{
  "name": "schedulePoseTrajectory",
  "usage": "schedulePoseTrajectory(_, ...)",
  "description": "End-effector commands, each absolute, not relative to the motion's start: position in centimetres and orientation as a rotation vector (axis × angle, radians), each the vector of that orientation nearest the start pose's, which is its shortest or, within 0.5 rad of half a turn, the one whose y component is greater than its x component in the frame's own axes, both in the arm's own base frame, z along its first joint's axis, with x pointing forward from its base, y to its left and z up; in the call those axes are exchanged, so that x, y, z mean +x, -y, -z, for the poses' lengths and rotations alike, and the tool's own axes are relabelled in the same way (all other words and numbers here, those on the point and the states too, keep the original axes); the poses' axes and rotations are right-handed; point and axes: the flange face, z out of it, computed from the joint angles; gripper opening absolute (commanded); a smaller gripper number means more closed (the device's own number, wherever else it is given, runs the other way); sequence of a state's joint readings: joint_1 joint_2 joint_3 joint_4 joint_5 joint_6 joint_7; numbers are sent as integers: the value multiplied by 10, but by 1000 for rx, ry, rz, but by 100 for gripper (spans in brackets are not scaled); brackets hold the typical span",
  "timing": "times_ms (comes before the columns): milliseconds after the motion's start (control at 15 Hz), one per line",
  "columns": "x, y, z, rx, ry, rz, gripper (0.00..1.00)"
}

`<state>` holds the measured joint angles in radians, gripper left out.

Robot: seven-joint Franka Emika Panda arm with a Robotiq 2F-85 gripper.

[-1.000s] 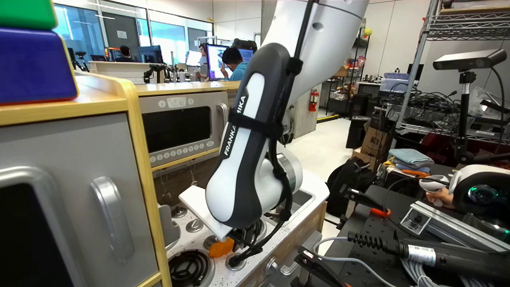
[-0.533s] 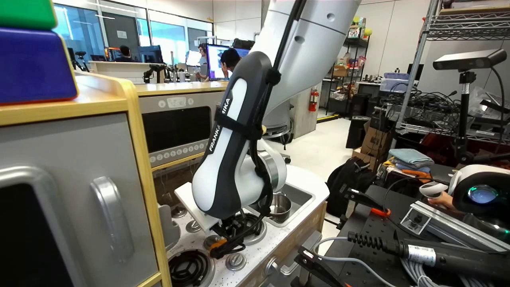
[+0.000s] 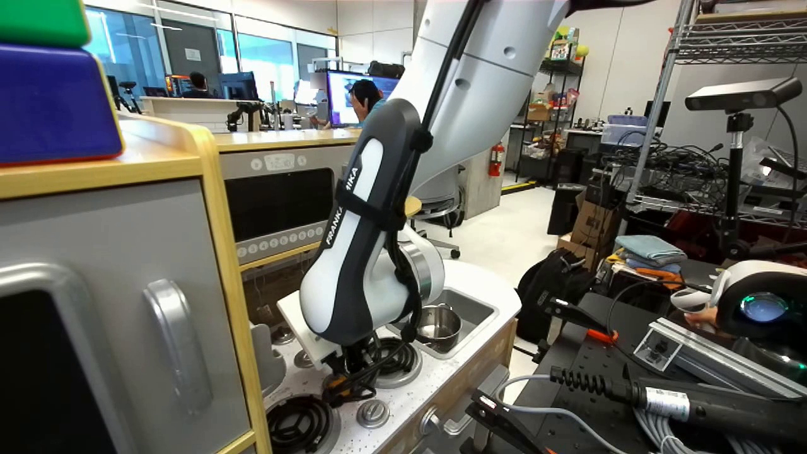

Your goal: Put the plastic bread inside the silver pot in the sink

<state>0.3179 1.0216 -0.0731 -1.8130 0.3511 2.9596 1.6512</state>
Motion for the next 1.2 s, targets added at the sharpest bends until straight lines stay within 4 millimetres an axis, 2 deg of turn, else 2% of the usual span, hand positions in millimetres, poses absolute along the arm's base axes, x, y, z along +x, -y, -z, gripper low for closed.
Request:
schedulePoseTrajectory(0, 599, -119, 13, -1955, -2309, 56, 32)
schedulePoseTrajectory(267, 601, -110, 6, -1950, -2302, 29, 3)
schedulePoseTrajectory(400, 599, -102, -2, -1947, -2289, 4, 7)
schedulePoseTrajectory(533, 595, -82, -13, -1943, -2279, -3, 7)
schedulePoseTrajectory(667, 590, -43, -28, -1920, -2295, 19, 7)
schedulePoseTrajectory(733, 589, -17, -36, -1898, -2313, 63, 7)
schedulePoseTrajectory(933, 596, 51, -61, -1809, -2360, 174, 7)
schedulePoseTrajectory(1133, 594, 97, -67, -1747, -2413, 178, 7)
